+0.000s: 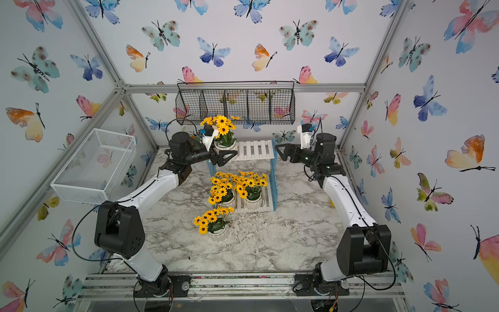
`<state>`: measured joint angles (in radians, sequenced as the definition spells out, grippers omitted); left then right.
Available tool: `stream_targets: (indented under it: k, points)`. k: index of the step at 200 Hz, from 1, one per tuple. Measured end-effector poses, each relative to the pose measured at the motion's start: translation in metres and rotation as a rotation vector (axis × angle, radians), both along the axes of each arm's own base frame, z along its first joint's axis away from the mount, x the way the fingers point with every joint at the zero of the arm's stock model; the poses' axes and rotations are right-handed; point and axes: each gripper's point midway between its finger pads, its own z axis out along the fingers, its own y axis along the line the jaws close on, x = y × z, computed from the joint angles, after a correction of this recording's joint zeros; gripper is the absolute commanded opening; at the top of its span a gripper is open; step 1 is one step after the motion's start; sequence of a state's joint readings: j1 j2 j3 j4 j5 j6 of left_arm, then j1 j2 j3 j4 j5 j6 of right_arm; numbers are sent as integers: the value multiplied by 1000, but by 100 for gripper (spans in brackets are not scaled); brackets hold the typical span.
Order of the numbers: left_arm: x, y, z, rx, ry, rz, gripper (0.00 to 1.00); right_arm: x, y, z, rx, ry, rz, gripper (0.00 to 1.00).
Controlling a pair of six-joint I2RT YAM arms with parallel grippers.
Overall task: Take the sunflower pots off the shelves
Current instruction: Pick up the sunflower pot from the shelf.
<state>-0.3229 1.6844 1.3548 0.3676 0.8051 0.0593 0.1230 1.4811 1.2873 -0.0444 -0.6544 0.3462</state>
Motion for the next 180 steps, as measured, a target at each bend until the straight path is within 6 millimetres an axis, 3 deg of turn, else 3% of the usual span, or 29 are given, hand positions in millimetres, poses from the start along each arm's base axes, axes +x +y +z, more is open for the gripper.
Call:
stream_targets:
  k: [13,58,75,180]
  points:
    - [0,0,0,-1,-3,0,64,0,0,0,0,0,0,92]
    - [2,1,0,-1,-5,10,10,0,0,0,0,0,0,92]
    - [2,1,0,-1,-5,16,1,0,0,0,0,0,0,92]
    - [4,2,2,-26,11,28,0,0,0,0,0,0,0,92]
